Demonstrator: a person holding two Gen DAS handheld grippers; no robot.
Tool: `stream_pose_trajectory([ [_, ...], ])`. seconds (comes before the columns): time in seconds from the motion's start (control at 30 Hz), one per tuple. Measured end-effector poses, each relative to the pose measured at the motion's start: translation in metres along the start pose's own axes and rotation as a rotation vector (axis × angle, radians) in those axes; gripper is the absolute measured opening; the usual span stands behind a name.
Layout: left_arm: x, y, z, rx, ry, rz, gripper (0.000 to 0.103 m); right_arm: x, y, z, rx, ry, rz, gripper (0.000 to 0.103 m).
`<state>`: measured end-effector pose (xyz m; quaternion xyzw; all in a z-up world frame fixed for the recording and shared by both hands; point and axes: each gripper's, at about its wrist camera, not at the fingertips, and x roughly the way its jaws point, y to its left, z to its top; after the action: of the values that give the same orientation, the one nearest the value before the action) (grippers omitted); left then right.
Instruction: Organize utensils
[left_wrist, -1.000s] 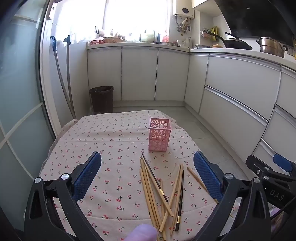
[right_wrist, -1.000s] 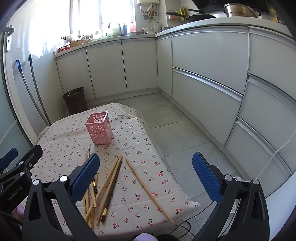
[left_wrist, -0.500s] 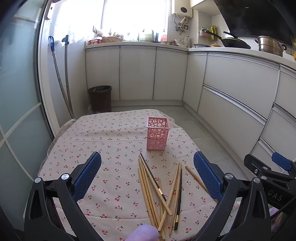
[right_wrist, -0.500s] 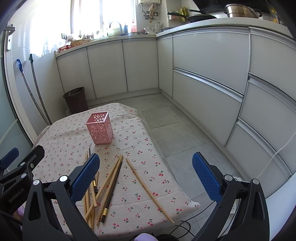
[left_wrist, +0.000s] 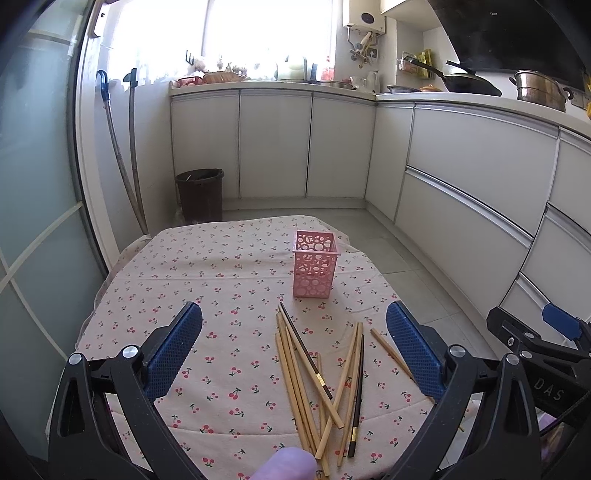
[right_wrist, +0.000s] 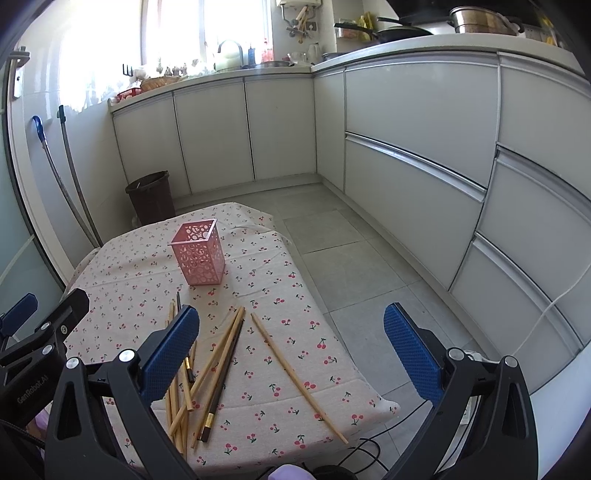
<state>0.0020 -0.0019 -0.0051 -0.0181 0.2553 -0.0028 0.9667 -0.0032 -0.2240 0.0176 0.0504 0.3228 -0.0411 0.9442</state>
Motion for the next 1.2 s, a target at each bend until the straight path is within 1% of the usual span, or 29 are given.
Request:
stream_pose_trajectory([
  [1.2,0.0025,0.0034,0.0004,-0.001,0.009,0.007,0.096,0.0024,0.0002,-0.0018,0.003,0.008,0.000,0.098],
])
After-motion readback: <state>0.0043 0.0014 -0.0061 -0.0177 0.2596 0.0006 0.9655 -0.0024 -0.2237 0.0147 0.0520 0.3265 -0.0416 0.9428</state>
